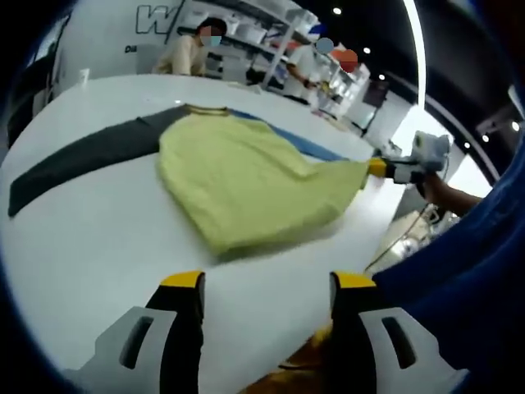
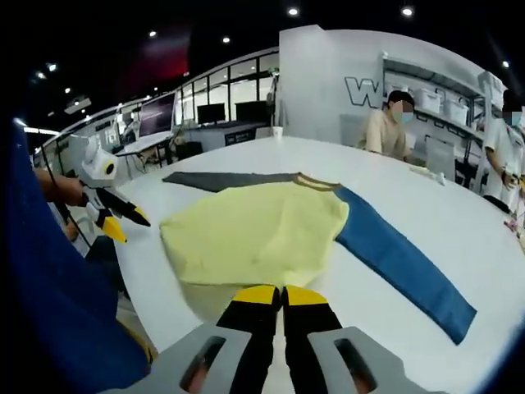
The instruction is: Fold the garment on the visible template until the final outline fits inside the template.
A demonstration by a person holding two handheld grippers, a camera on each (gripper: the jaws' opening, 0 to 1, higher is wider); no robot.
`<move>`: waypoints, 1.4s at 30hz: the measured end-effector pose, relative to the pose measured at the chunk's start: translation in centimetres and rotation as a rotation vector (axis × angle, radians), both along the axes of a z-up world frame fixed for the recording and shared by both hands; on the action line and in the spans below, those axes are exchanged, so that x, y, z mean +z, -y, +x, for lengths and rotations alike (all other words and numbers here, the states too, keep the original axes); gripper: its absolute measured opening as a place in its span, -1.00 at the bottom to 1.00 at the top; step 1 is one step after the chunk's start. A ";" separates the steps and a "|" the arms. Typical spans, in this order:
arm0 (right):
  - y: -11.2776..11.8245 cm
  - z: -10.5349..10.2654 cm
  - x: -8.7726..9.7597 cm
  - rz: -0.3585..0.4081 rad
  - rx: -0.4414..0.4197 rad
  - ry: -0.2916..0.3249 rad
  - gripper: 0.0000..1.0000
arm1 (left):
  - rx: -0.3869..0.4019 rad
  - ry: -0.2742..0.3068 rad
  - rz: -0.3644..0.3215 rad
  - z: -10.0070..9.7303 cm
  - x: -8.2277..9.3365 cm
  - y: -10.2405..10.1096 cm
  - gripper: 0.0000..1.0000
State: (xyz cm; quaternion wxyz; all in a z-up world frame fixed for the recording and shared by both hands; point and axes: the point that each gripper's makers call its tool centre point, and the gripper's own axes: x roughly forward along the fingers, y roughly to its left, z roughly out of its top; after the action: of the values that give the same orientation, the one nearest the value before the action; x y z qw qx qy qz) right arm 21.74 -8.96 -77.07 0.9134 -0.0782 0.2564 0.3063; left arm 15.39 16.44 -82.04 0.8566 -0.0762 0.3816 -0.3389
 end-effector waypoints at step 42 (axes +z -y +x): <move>-2.8 2.4 4.8 0.082 0.041 0.006 -1.00 | 0.104 -0.020 -0.427 4.1 4.4 3.0 0.26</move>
State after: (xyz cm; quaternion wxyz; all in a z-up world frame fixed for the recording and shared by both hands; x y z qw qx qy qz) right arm 24.18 -6.14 -72.24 0.9102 -0.0467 0.2389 0.3350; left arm 19.48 13.43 -77.68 0.8335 -0.2789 0.3051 -0.3667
